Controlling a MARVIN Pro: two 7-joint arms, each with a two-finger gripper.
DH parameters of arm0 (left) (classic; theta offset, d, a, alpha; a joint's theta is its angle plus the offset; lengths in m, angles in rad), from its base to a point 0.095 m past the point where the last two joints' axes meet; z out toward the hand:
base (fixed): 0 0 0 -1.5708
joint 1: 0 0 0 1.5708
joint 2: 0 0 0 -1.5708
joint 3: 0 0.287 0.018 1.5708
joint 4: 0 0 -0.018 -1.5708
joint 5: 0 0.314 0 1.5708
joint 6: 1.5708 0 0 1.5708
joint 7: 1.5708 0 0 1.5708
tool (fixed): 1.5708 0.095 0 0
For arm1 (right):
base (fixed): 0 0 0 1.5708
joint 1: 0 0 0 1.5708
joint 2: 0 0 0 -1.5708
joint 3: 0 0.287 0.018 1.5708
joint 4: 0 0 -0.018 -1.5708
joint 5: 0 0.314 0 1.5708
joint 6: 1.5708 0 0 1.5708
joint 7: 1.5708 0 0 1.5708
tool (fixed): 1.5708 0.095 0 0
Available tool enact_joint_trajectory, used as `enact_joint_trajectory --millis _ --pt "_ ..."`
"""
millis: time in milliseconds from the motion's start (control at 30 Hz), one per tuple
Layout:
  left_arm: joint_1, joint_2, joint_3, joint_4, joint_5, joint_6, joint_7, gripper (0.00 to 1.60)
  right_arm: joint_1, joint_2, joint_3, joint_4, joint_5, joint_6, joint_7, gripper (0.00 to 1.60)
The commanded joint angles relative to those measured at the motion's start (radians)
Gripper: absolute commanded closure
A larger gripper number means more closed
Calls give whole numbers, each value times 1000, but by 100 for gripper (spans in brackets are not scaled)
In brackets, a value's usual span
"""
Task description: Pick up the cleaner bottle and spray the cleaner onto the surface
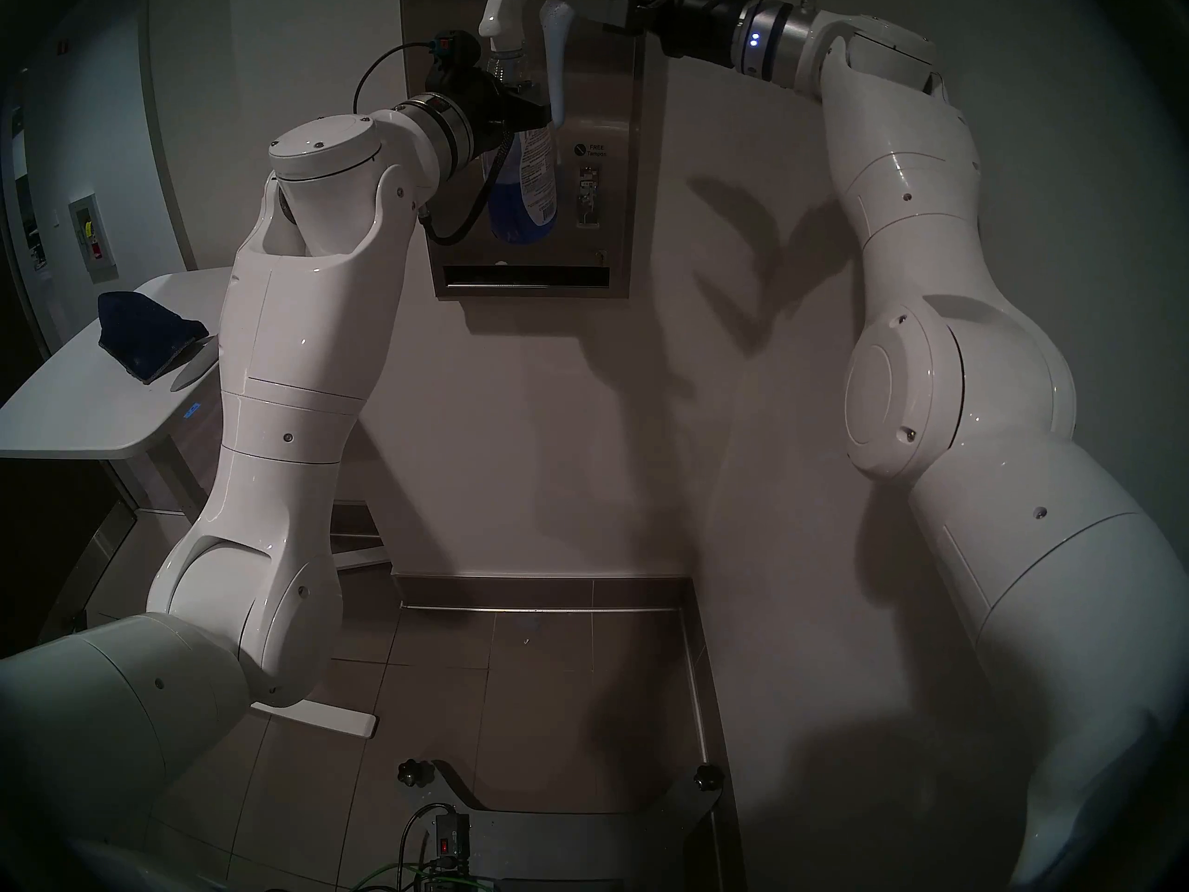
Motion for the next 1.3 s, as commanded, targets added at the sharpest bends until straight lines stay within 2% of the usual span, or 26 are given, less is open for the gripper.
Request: enact_joint_trajectory --millis 0,300,567,733,767,800,1000,1133,1267 --pt "-64 -10 -10 -42 -2 -28 0 160 -48 -52 81 -110 44 -34 -104 0" --pt "-64 -13 -12 -42 1 -28 -2 160 -190 -130 135 -219 75 -13 -194 0" --pt "-63 -15 -14 -43 5 -26 -4 160 -314 -205 184 -320 95 -35 -291 0" --pt "-62 -16 -15 -43 7 -25 -6 160 -410 -262 210 -406 100 -64 -357 0" --pt "-62 -16 -15 -43 7 -25 -6 160 -409 -267 212 -390 103 -73 -360 0" --pt "-62 -17 -16 -43 8 -25 -7 160 -436 -282 218 -426 103 -78 -376 0" --pt "-61 -18 -17 -43 10 -23 -8 160 -520 -342 224 -483 98 -137 -431 0" --pt "-61 -19 -17 -43 11 -23 -9 160 -576 -378 216 -527 89 -163 -458 0" --pt "-61 -20 -18 -43 13 -22 -10 160 -644 -424 199 -572 70 -223 -502 0"
